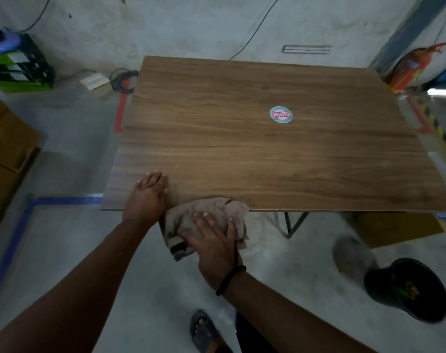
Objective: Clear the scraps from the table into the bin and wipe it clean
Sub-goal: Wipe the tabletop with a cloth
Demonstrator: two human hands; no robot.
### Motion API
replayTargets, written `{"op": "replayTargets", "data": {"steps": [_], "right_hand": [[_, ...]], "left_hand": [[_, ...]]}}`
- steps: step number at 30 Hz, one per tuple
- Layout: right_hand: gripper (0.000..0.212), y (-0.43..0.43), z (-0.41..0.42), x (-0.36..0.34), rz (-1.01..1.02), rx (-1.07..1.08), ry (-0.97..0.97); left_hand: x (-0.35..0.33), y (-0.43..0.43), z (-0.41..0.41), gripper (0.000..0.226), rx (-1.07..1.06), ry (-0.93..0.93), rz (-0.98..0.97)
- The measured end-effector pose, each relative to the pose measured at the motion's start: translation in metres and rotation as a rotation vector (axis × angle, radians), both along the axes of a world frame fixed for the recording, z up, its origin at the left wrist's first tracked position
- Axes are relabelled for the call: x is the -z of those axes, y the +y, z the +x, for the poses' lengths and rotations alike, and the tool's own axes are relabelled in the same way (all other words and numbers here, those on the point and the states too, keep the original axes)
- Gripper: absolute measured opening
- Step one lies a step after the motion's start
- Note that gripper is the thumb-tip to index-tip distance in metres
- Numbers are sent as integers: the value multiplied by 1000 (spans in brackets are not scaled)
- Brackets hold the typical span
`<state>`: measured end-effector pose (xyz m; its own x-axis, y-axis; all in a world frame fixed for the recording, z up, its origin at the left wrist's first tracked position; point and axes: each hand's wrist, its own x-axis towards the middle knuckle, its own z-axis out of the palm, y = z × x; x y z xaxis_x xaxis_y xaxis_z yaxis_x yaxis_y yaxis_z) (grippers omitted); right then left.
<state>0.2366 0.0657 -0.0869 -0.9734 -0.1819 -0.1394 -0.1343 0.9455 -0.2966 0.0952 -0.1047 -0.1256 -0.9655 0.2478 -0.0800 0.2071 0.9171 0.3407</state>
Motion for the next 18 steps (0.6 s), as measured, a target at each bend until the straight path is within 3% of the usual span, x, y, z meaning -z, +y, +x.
{"op": "replayTargets", "data": {"steps": [5, 10, 14, 18], "right_hand": [[66, 58, -37, -39, -63, 167, 155], [49, 113, -82, -9, 150, 297, -124], [46, 59, -57, 26, 200, 181, -59], [38, -23, -26, 12, -67, -44, 11]], "left_hand": [[-7, 0, 7, 50, 28, 94, -73], [-11, -34, 12, 43, -296, 141, -116], [-16, -62, 24, 38, -474, 75, 182], [-29, -69, 33, 32, -555, 106, 433]]}}
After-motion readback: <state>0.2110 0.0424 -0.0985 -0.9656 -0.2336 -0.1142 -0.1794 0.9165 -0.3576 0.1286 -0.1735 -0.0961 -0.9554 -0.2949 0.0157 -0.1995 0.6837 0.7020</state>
